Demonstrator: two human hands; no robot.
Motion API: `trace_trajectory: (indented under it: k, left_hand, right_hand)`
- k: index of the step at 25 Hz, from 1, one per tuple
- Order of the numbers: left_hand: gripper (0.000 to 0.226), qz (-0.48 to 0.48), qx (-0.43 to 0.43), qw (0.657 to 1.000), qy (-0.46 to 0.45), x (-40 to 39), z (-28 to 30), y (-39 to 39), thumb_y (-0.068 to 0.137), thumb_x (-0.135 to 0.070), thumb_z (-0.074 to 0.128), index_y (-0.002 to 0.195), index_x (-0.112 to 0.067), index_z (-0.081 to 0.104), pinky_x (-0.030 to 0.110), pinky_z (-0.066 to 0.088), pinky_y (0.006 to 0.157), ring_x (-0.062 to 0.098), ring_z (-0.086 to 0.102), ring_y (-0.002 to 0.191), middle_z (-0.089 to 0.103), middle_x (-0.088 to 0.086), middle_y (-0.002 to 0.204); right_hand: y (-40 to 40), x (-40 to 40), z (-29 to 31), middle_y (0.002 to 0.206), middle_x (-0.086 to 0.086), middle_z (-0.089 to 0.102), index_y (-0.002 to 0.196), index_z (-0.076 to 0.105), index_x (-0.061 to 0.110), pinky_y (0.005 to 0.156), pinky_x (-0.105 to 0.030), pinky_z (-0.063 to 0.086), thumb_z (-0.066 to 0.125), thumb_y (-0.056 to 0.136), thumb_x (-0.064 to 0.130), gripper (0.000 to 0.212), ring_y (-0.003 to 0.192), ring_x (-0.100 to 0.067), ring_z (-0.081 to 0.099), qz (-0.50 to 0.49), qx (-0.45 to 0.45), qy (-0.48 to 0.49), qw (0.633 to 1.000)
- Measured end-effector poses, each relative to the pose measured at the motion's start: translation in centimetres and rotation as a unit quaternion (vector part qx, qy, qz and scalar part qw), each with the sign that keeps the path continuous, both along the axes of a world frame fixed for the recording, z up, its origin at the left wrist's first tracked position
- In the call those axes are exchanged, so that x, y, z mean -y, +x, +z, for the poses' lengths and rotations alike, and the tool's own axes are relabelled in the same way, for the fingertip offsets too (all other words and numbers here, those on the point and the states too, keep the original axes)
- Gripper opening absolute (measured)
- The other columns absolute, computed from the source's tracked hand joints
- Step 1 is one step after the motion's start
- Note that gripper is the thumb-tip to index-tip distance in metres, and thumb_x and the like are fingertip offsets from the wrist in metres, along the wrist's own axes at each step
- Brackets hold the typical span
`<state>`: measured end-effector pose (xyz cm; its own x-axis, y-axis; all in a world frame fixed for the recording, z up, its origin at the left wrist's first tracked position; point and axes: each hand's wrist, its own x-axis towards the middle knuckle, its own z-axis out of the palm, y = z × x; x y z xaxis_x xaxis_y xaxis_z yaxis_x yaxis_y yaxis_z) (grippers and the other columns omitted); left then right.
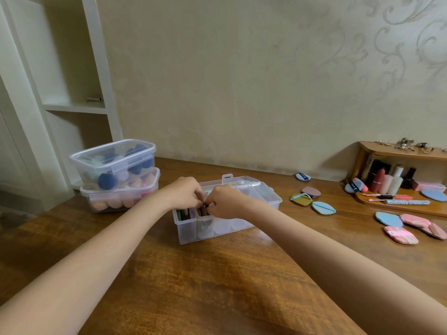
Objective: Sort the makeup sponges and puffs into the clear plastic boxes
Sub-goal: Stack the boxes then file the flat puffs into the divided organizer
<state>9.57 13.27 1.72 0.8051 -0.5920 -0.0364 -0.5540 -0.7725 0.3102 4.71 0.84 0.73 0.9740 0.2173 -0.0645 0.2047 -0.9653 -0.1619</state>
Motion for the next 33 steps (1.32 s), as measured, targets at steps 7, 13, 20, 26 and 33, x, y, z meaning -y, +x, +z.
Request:
trace_trajectory:
  k: [7, 13, 20, 26, 33]
  left_hand:
    - [0.039, -0.007, -0.040, 0.999, 0.016, 1.8, 1.8, 1.2, 0.087, -0.034, 0.061, 0.120, -0.014, 0.059, 0.025, 0.045, 0.082, 0.015, 0.055, 0.105, 0.059, 0.003, 0.123]
    - [0.015, -0.009, -0.014, 0.999, 0.034, 3.6, 0.3, 1.7, 0.087, -0.026, 0.062, 0.100, -0.020, 0.058, 0.024, 0.044, 0.073, 0.020, 0.055, 0.109, 0.052, 0.001, 0.122]
    - [0.015, 0.004, -0.004, 0.999, 0.044, 3.3, -0.5, 1.7, 0.091, -0.028, 0.054, 0.100, -0.023, 0.064, 0.036, 0.041, 0.095, 0.022, 0.044, 0.117, 0.045, 0.004, 0.124]
    - [0.023, -0.004, -0.076, 0.995, -0.060, 2.7, 0.0, 0.8, 0.093, -0.017, 0.049, 0.108, -0.028, 0.063, 0.038, 0.047, 0.092, 0.026, 0.051, 0.120, 0.051, 0.005, 0.133]
    - [0.028, 0.044, -0.079, 0.986, -0.138, 1.3, 0.6, -0.3, 0.094, -0.007, 0.045, 0.116, -0.017, 0.058, 0.032, 0.043, 0.092, 0.018, 0.051, 0.116, 0.058, 0.003, 0.120]
  right_hand:
    - [0.1, 6.3, 3.7, 0.090, -0.017, 0.071, 0.101, 0.070, 0.001, 0.058, -0.013, 0.043, 0.045, 0.089, 0.003, 0.029, 0.079, -0.025, 0.062, -0.138, 0.196, 0.259, 0.936]
    - [4.2, 15.1, -0.9, 0.116, -0.018, 0.065, 0.112, 0.062, -0.004, 0.079, -0.035, 0.048, 0.047, 0.091, 0.010, 0.030, 0.108, -0.035, 0.059, -0.322, 0.076, 0.173, 0.928]
    - [6.0, 15.6, -3.6, 0.108, -0.023, 0.067, 0.101, 0.069, -0.007, 0.085, -0.040, 0.050, 0.051, 0.087, 0.005, 0.025, 0.106, -0.036, 0.059, -0.330, 0.090, 0.207, 0.917]
    - [3.4, 12.1, 2.2, 0.117, -0.022, 0.049, 0.108, 0.062, -0.005, 0.088, -0.031, 0.042, 0.049, 0.086, -0.003, 0.026, 0.100, -0.034, 0.056, -0.208, 0.352, 0.233, 0.883]
    - [-0.8, 2.2, 0.4, 0.104, -0.018, 0.060, 0.099, 0.063, -0.001, 0.080, -0.037, 0.050, 0.053, 0.084, -0.002, 0.018, 0.090, -0.031, 0.059, -0.036, 0.249, 0.143, 0.957]
